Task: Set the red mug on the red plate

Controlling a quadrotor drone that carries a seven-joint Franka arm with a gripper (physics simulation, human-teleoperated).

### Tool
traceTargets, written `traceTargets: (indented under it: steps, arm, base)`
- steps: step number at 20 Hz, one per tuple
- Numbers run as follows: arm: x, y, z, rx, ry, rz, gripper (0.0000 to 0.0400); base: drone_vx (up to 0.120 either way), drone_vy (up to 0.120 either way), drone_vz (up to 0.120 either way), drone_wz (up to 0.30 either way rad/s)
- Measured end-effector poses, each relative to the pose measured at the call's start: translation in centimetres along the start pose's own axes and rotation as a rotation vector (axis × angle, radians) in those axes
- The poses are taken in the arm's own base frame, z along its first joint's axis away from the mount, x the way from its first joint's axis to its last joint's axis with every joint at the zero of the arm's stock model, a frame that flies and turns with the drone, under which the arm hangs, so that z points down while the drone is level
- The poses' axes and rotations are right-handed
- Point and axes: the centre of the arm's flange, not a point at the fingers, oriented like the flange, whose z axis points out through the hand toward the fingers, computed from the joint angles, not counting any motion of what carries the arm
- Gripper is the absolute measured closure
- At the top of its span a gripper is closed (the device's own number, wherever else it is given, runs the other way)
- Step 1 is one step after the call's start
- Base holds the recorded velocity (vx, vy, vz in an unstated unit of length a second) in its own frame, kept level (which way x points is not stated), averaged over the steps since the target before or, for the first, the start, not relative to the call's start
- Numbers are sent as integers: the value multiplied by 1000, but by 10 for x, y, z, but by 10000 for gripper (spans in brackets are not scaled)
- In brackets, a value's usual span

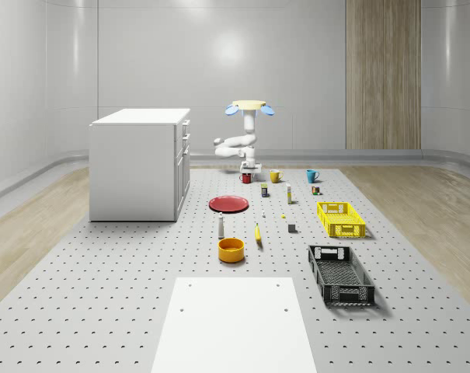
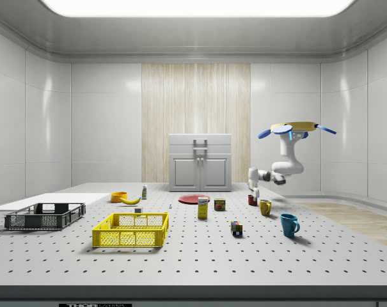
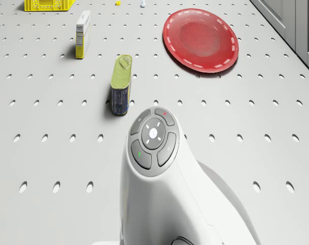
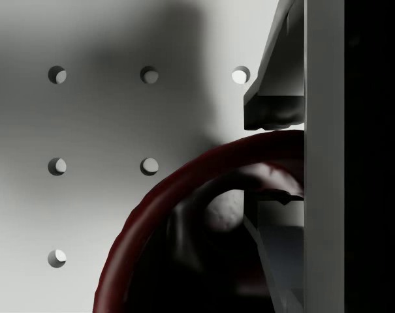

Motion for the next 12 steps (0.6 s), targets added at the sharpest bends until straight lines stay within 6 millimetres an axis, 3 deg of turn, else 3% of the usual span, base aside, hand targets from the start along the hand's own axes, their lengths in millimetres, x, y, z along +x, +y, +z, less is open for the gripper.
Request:
traceTargets:
  steps: [4, 9, 12]
  arm:
    - [0, 0, -1, 0, 0, 0, 292]
    - [0, 0, -17, 0, 0, 0, 298]
    - [0, 0, -30, 0, 0, 0, 299]
  base:
    - [0, 0, 0, 0]
    - [0, 0, 0, 0]
    - [13, 0, 107, 0]
